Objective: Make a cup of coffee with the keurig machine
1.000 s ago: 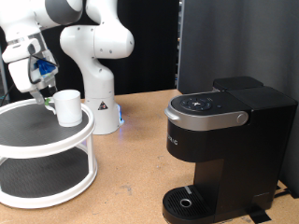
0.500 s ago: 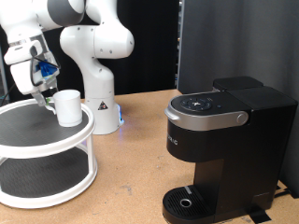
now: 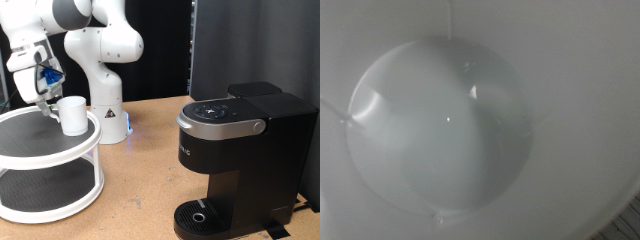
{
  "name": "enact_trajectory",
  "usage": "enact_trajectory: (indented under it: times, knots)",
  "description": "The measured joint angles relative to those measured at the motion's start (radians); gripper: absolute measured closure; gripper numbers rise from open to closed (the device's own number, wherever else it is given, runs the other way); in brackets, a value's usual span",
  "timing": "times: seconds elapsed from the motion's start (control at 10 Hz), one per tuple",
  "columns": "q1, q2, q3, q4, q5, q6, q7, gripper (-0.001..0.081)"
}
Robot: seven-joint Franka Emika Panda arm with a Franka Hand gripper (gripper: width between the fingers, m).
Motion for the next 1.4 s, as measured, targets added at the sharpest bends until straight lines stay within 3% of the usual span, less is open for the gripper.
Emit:
enact_trajectory:
  times: [0.3,0.5,0.7,0.9,1.1,1.4]
  knots:
    - [0.000,0.008,0.002,-0.003,0.000,0.013,0.001,0.0000]
    - [0.000,0.016,0.010,-0.003,0.000,0.020,0.003,0.0287]
    - [0.000,0.029,0.022,-0.003,0.000,0.033,0.012,0.0287]
    - [0.000,0.036,0.033,-0.003,0.000,0.044,0.024,0.0689]
    - [0.000,0.043,0.037,-0.003,0.001,0.049,0.026,0.0736]
    - [0.000,0.045,0.047,0.001,0.013,0.048,0.033,0.0736]
